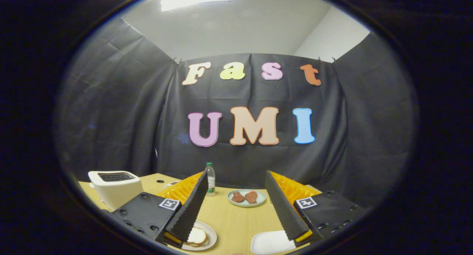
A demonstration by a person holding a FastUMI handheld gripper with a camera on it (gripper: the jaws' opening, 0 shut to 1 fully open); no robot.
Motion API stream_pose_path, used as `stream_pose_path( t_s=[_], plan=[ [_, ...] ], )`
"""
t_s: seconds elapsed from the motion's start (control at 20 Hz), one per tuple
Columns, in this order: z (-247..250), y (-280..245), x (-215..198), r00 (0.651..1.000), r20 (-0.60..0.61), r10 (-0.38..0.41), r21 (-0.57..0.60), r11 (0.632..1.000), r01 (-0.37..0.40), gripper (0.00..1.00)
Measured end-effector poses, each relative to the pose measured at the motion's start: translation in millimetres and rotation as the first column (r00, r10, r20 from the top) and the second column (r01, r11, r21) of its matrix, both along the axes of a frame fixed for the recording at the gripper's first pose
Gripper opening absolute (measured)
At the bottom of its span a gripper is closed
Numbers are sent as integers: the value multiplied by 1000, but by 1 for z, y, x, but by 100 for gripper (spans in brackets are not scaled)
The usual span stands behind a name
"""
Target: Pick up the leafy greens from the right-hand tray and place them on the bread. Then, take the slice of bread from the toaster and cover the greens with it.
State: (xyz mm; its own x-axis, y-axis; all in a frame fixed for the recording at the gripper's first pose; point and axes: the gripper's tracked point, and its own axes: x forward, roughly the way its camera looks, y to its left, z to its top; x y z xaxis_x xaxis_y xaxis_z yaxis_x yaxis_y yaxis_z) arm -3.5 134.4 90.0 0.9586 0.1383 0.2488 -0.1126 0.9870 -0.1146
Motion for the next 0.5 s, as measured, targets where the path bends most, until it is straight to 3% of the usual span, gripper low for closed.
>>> stream_pose_path(
  t_s=[0.5],
  plan=[
    [-70,-2,21,993,-105,59,7,998,-59,100]
  ],
)
